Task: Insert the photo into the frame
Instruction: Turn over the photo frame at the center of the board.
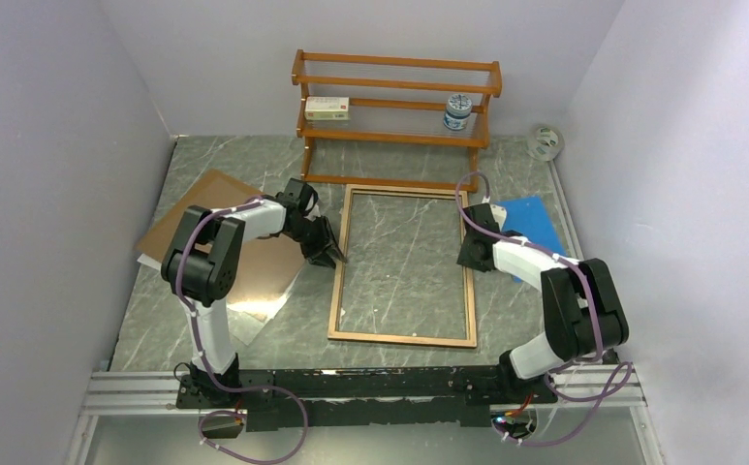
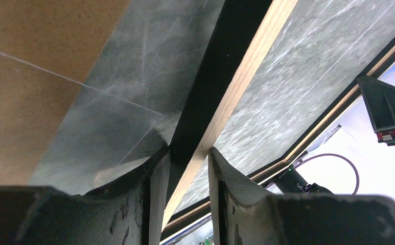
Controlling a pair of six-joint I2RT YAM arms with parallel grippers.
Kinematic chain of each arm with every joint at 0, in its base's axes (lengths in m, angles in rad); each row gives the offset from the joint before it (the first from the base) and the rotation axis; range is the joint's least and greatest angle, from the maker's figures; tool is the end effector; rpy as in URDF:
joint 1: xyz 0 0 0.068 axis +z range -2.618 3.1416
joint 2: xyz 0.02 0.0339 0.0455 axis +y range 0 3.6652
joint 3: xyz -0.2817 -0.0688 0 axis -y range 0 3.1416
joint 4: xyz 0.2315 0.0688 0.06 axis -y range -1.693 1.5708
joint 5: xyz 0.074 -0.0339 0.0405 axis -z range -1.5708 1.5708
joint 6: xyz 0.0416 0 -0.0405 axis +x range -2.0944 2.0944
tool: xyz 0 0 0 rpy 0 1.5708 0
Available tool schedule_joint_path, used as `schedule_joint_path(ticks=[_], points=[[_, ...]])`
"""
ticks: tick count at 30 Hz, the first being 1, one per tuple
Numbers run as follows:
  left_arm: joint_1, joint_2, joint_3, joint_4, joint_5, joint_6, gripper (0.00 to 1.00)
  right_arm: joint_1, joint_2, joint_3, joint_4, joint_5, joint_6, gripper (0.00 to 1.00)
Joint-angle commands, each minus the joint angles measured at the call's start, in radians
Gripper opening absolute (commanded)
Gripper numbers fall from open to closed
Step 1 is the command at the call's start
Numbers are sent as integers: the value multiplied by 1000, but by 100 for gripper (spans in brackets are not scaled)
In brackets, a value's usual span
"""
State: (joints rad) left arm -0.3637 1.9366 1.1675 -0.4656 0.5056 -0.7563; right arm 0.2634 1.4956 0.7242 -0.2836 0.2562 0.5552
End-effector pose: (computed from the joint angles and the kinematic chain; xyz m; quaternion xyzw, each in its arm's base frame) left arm 0.3342 -0.1488 0.1544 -0.1452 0.9444 -0.2949 0.0062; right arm 0.2567 0.0583 0.1767 0.1717 0.9441 -0.0127 0.2812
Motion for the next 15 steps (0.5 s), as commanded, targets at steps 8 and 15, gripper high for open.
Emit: schedule_joint_path(ticks=[8, 15], points=[[-38, -3, -53, 37, -112, 0, 45, -8, -32, 38, 64, -54, -32, 48], [-36, -203, -48, -144, -299, 51, 68, -9, -224, 74, -63, -64, -14, 65]])
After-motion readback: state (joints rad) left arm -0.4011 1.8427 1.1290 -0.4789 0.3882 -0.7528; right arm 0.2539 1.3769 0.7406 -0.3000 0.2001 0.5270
